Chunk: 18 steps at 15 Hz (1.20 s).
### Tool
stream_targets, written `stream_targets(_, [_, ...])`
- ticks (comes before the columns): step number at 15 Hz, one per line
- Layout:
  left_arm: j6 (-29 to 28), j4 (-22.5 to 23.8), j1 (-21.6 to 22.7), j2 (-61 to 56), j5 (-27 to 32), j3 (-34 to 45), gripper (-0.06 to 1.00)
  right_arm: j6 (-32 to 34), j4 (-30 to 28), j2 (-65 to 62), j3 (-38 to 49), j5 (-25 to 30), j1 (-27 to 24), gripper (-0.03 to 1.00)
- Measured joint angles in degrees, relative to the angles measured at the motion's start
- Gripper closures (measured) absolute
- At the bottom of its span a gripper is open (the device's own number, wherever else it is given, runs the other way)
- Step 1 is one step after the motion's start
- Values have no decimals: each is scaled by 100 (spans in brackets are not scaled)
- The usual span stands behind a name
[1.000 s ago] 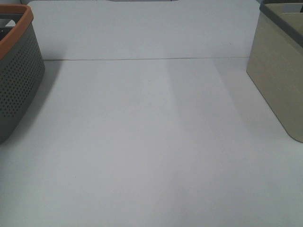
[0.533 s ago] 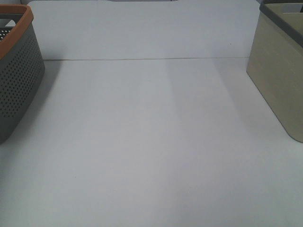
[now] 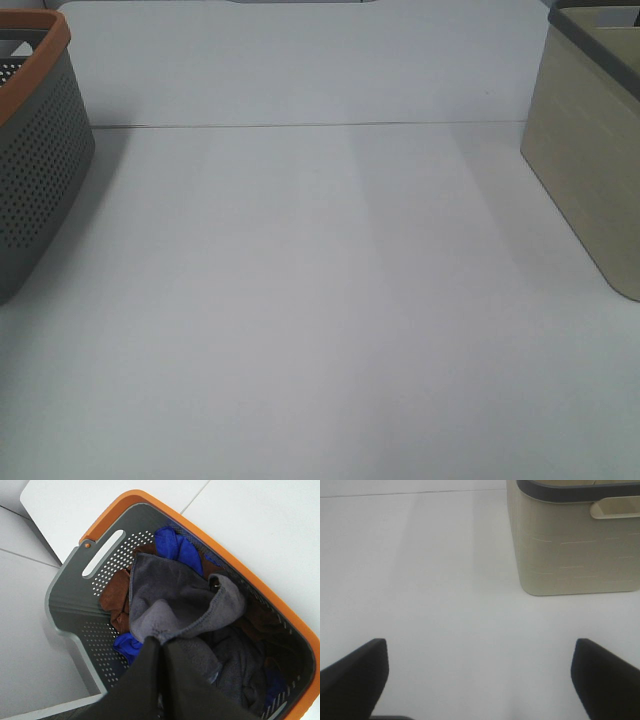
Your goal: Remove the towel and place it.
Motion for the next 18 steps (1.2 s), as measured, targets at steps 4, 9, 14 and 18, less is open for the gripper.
stream_targets(4, [0,-218,-29,-6,69,0,94,0,0,0,0,0,0,1])
stream_targets(9, [126,-155,-963,-132,63,-372,94,0,0,0,0,0,0,1])
stream_targets(14, [126,-103,-1799,-138,-201,-957,94,-40,6,0,0,-6,0,1])
stream_targets(18, [126,-80,-2280,-143,-1008,-1249,94,-607,636,40,-229,-264,0,1])
